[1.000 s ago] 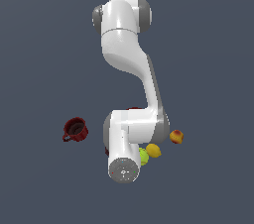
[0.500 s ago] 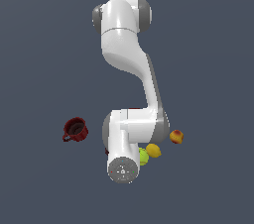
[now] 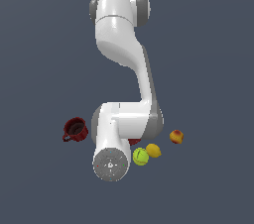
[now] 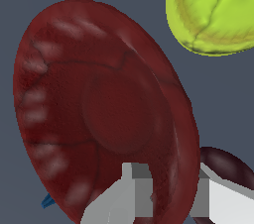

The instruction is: Pick up a designated object from a clutter of objects.

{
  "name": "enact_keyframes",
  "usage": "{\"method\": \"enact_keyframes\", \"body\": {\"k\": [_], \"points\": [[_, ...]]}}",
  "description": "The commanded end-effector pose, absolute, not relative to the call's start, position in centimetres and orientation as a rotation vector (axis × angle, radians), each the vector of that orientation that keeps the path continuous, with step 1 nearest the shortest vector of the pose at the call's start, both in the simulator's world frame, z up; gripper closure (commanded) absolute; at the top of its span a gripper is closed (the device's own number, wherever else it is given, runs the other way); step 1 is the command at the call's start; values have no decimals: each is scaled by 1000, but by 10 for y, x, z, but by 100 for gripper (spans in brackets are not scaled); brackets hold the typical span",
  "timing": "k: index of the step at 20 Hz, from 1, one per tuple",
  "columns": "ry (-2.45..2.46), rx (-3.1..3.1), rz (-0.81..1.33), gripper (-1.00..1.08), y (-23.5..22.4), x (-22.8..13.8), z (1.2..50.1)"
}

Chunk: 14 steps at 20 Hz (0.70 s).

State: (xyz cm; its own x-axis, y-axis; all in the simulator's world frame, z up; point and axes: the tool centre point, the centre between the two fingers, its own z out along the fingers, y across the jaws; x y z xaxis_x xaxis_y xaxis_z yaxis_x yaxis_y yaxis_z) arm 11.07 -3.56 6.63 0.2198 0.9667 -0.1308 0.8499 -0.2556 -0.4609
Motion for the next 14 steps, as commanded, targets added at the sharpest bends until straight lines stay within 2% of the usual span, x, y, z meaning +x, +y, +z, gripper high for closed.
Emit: {"method": "enact_keyframes", "body": {"k": [1, 14], "points": [[-1731, -2261, 530, 108, -49, 122, 80], [-1879, -2577, 244, 108, -125, 170, 175]]}}
